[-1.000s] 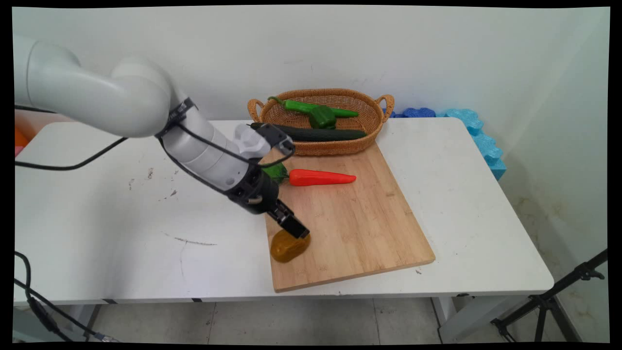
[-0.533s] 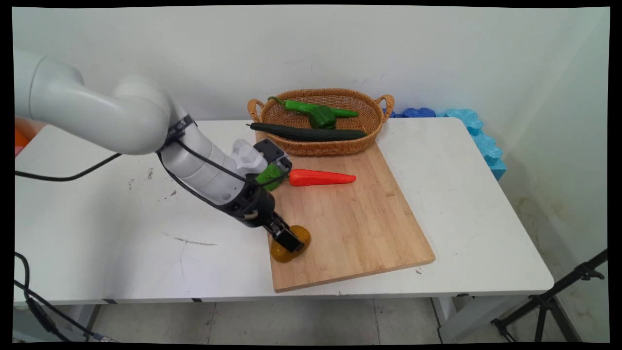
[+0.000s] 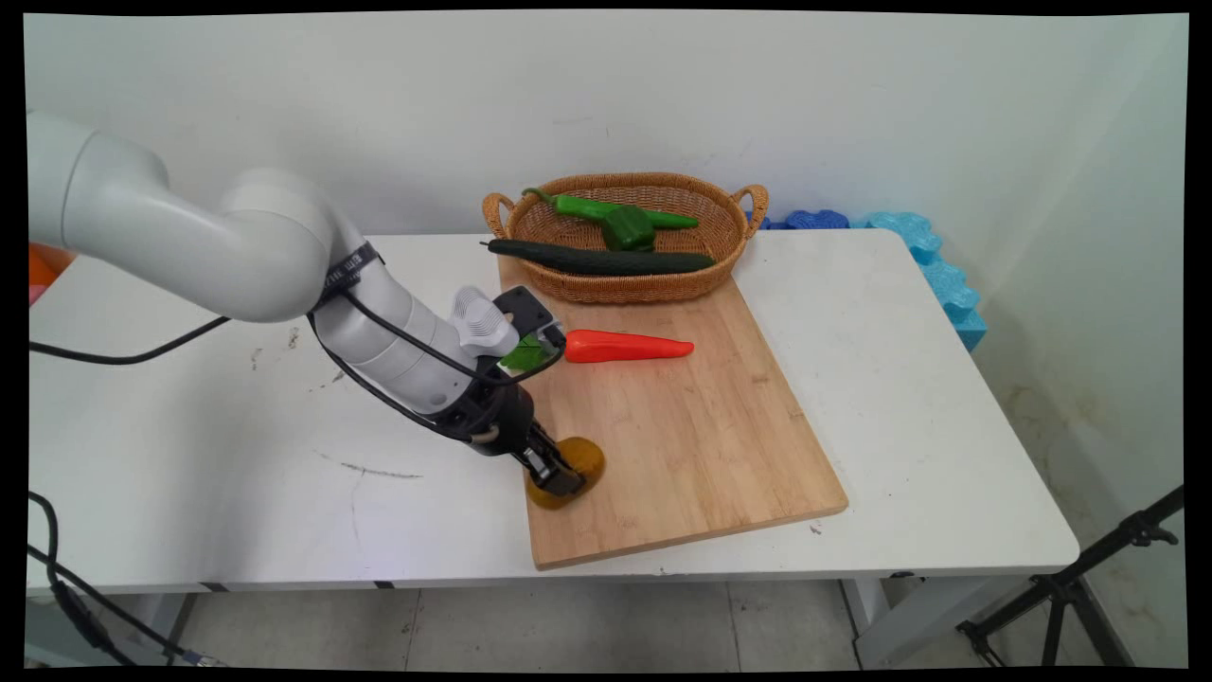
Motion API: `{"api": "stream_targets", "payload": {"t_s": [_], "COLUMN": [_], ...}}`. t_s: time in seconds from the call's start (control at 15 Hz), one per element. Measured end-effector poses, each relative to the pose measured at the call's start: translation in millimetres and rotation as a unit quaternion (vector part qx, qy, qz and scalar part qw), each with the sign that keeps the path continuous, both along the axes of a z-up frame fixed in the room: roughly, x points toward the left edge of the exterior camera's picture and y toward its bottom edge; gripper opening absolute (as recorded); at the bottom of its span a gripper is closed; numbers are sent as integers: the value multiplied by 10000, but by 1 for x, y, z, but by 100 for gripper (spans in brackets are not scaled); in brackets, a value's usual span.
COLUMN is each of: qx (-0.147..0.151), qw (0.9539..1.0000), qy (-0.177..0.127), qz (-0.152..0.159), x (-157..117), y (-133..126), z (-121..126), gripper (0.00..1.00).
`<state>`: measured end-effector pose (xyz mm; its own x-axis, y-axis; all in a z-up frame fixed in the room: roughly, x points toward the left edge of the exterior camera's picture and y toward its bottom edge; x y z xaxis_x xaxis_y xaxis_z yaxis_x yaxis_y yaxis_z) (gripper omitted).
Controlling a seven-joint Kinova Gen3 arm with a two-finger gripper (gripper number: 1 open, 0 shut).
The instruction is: Place the picked object in the vegetable basket
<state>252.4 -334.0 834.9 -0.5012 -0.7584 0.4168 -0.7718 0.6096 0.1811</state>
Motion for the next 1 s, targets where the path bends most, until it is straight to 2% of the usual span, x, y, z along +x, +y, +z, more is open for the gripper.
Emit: {"api": "stream_targets", "payload": {"t_s": [0.47, 1.0], "qx": [-214, -696], "qw": [9995, 9961], "qy": [-22, -47], "qz": [-251, -545], "x": [-1, 0], "y": [-10, -51], "z": [10, 52], "gripper": [0, 0]}}
